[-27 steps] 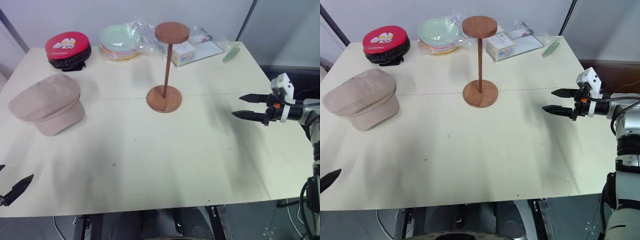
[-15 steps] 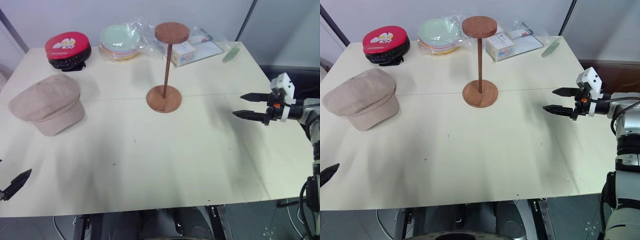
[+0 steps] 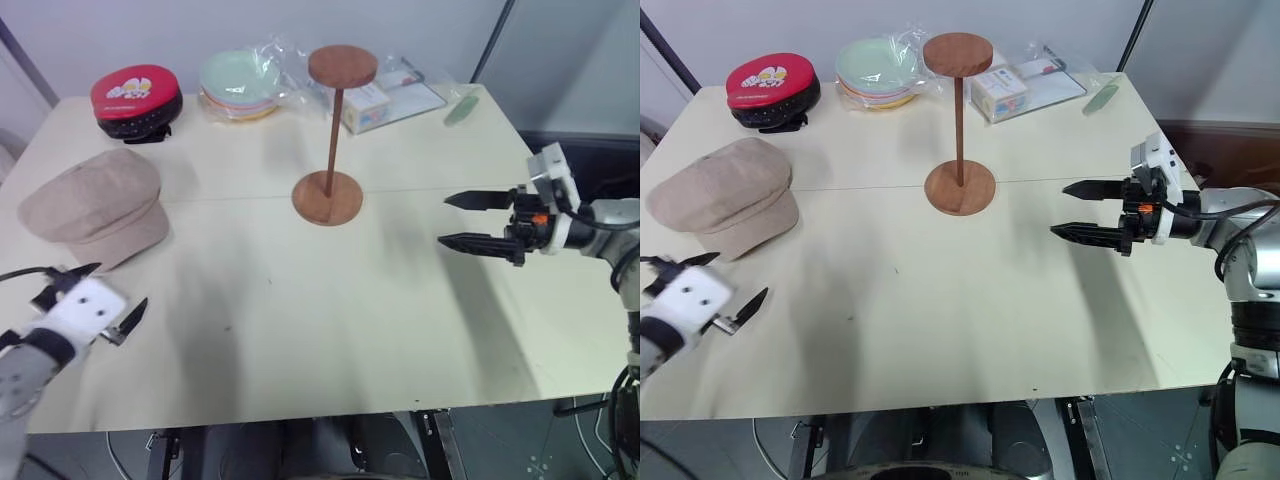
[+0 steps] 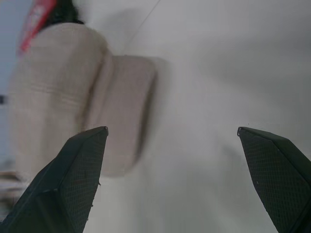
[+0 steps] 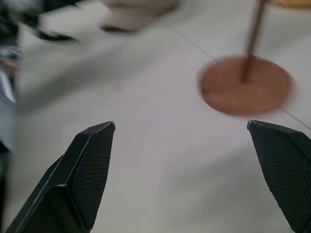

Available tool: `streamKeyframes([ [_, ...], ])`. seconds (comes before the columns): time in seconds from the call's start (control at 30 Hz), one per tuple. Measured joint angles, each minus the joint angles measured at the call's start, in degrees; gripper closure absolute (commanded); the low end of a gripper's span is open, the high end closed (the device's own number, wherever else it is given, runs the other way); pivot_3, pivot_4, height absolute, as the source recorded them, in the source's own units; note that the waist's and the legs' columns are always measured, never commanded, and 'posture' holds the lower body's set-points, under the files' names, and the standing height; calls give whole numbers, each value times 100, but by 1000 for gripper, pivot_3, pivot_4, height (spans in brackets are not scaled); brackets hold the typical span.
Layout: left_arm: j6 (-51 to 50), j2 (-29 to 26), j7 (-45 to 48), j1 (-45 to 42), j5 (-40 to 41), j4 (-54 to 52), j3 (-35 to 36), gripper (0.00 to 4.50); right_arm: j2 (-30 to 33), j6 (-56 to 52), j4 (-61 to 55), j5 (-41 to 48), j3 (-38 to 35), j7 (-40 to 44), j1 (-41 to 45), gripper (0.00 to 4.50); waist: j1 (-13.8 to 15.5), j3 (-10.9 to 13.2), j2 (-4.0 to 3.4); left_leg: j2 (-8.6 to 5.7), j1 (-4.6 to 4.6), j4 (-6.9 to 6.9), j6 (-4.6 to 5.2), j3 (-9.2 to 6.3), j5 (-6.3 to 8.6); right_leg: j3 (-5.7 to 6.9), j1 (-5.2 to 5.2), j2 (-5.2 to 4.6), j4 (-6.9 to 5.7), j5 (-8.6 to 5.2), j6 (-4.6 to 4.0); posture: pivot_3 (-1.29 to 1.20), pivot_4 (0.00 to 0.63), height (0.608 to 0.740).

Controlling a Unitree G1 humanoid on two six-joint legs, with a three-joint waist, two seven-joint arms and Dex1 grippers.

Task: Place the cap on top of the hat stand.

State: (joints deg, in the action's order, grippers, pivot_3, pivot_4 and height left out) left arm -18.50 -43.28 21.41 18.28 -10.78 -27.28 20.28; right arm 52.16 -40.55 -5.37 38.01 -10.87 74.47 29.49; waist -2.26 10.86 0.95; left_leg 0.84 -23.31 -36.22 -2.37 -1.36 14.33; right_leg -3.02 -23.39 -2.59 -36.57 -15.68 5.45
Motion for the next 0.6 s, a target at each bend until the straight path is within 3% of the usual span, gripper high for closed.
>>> streamKeyframes([
  [0.13,-96,227,-655,-734,-916,626,-801,22,-40,-743,-984,893,-255,-443,-105,0,21,0,1,0,1,-10,0,-4,0,3,0,-6,-19,0,1,0,150,740],
  [0.33,-70,585,-1608,-2049,-1828,2195,-1686,22,-169,-1280,-1460,1791,-501,-1131,17,0,145,-1,5,-5,-1,-53,0,-13,0,9,2,-3,-59,0,1,0,150,740],
  [0.6,529,684,-2321,-3111,-1999,3875,-1944,22,-169,-1328,-1493,2067,-525,-1577,45,0,171,-11,-10,0,2,-85,1,-22,0,16,14,-4,-82,1,2,0,150,740],
])
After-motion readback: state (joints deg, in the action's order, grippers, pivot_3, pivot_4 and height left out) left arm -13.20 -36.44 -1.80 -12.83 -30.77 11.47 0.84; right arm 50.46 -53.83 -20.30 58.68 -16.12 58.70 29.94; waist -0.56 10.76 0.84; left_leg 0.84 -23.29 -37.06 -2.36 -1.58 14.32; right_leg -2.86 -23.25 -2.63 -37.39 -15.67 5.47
